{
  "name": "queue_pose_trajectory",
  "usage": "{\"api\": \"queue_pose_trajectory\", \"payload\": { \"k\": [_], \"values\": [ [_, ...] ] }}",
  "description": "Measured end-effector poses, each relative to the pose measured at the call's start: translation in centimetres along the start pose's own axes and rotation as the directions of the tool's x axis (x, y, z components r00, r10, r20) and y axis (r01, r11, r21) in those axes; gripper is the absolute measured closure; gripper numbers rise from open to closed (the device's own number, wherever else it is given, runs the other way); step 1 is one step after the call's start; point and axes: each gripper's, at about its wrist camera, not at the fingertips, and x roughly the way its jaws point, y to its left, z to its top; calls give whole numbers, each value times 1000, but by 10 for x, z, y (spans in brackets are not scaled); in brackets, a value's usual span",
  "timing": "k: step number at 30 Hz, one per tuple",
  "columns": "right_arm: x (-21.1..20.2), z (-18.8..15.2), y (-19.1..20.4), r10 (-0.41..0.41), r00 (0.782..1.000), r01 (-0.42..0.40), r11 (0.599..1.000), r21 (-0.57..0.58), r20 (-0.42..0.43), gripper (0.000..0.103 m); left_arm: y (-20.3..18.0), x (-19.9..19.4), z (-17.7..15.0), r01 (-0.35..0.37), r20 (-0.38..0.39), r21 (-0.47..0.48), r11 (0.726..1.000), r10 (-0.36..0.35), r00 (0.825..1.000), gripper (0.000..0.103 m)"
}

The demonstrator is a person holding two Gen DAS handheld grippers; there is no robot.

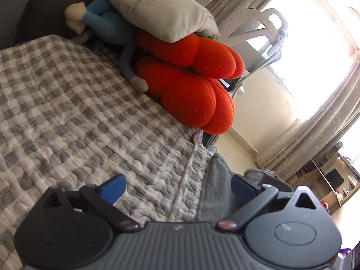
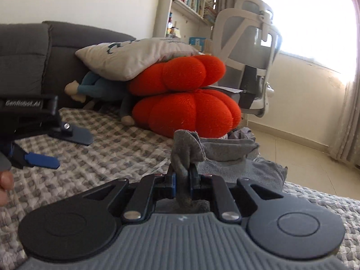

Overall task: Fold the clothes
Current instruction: 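Lift the held side and fold it lengthwise over the body with the right gripper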

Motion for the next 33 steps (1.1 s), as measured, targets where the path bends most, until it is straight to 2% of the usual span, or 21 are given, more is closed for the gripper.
{"api": "queue_pose_trajectory", "payload": {
  "k": [2,6,10,12,20,23,26,28,31,33],
  "values": [
    [4,-8,17,27,999,-29,998,-55,-39,90,-3,7,-6,8,-36,7,1000,-8,999,4],
    [16,-16,26,1,992,-12,996,-92,-126,90,-10,16,-16,11,-69,35,999,-9,998,4],
    [12,-16,31,0,992,-16,991,-132,-123,89,-2,19,-13,15,-76,-8,1000,-15,997,4],
    [13,-18,32,15,990,-34,990,-136,-143,84,2,19,-12,18,-79,-28,999,-20,997,4],
    [3,-15,28,114,984,-126,988,-85,-139,81,-1,20,-16,3,-72,-21,1000,-4,997,4],
    [2,-16,30,115,983,-128,988,-91,-144,81,-2,22,-18,2,-76,-18,1000,-3,997,4],
    [-13,-13,14,258,959,-258,966,15,-121,81,-5,21,-19,1,-68,-3,1000,-1,998,4],
    [-22,-10,-1,334,938,-325,941,98,-95,77,-7,20,-20,-5,-60,7,1000,5,998,4],
    [-38,-6,-46,292,956,-274,922,272,-29,76,-12,18,-22,-10,-57,23,1000,11,998,8],
    [-49,-9,-88,224,975,-200,881,429,-4,74,-18,17,-25,-7,-54,42,999,9,999,11]
  ]
}}
